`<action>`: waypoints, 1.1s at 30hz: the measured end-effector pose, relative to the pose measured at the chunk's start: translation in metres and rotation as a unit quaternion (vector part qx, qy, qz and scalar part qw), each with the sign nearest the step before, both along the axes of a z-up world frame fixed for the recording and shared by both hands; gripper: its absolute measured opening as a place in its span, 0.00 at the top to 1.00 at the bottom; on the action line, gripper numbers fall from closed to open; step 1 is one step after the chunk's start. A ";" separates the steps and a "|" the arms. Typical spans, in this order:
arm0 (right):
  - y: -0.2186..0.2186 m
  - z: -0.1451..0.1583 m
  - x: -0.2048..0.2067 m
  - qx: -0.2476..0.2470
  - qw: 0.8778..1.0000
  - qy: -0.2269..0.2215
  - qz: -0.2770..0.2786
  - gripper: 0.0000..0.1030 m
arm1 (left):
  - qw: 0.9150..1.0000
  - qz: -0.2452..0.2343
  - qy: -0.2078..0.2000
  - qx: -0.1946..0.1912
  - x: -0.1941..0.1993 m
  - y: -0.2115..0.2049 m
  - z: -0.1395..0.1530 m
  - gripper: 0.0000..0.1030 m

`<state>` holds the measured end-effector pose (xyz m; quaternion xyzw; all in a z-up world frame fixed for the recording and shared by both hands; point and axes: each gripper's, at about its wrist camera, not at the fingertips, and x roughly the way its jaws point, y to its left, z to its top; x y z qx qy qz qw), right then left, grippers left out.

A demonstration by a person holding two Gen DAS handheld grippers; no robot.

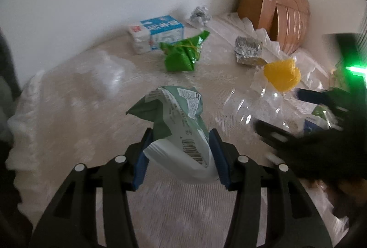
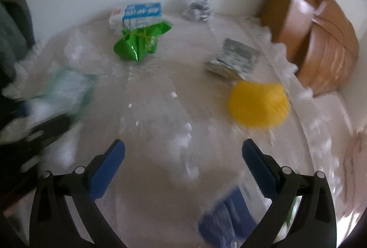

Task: Collect trash
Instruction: 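Reach the left tool to the white-green snack bag and close on it, then carry the snack bag with the left tool to the green wastebasket and release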

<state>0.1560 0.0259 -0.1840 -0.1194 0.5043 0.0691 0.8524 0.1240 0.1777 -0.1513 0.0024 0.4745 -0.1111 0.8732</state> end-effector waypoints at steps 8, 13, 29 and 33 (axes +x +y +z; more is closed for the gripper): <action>-0.007 0.000 0.002 0.081 0.997 0.013 -0.015 0.39 | 0.999 -0.005 -0.019 0.028 -0.046 0.003 0.036 0.53; -0.057 0.048 -0.071 0.144 0.987 -0.040 -0.065 0.38 | 0.997 -0.070 -0.033 0.017 -0.079 -0.034 0.064 0.53; -0.343 -0.066 -0.363 0.096 0.879 0.067 -0.462 0.37 | 0.897 -0.441 -0.011 -0.033 -0.219 -0.291 0.066 0.53; -0.371 -0.056 -0.396 0.101 0.850 0.045 -0.515 0.05 | 0.876 -0.481 0.017 -0.027 -0.247 -0.338 0.050 0.53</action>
